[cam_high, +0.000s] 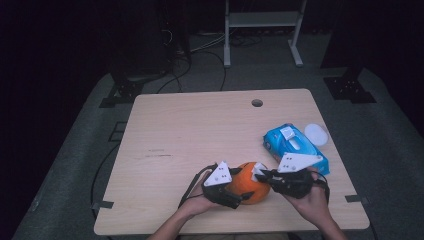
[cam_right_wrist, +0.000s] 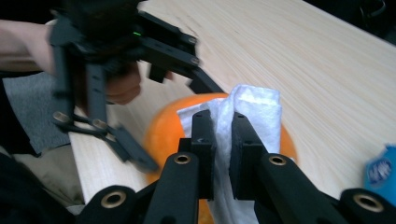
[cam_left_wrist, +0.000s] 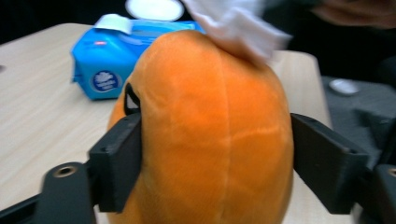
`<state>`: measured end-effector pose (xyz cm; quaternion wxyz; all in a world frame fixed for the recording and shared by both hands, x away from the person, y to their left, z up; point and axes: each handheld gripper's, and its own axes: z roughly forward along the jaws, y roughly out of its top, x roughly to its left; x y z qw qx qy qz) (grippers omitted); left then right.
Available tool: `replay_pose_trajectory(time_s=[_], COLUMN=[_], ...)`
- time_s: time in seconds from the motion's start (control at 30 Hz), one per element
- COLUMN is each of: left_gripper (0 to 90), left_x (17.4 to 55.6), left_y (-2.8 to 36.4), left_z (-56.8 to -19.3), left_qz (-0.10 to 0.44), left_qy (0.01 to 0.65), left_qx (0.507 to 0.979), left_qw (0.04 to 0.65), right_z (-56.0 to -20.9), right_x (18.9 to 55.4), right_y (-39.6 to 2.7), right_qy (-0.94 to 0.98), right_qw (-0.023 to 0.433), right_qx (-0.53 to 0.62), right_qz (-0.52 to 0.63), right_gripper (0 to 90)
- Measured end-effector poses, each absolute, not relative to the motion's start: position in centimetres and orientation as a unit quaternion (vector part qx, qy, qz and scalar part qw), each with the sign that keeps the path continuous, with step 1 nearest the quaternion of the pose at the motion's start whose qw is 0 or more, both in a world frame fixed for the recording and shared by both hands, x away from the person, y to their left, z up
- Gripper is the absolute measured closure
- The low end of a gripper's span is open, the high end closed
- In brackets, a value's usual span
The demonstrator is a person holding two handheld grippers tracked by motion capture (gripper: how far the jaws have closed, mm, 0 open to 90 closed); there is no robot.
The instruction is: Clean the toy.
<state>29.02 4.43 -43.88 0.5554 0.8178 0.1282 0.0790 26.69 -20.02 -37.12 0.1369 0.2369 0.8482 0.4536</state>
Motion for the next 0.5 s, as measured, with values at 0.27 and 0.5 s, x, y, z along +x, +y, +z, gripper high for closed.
replay_pose_trajectory(time_s=[0.27, 0.5], left_gripper=[27.7, 29.5], left_x=[28.4, 28.0], left_y=[3.6, 3.4], left_z=[-43.8, -43.9], left_qz=[0.104, 0.112], left_qy=[0.124, 0.11], left_qx=[0.823, 0.826], left_qw=[0.545, 0.542], right_z=[-37.4, -37.2], right_x=[26.1, 25.7], right_y=[-19.1, -18.3], right_qy=[0.843, 0.85], right_qw=[0.098, 0.121], right_qx=[0.223, 0.218], right_qz=[0.479, 0.464], right_gripper=[81.3, 81.3])
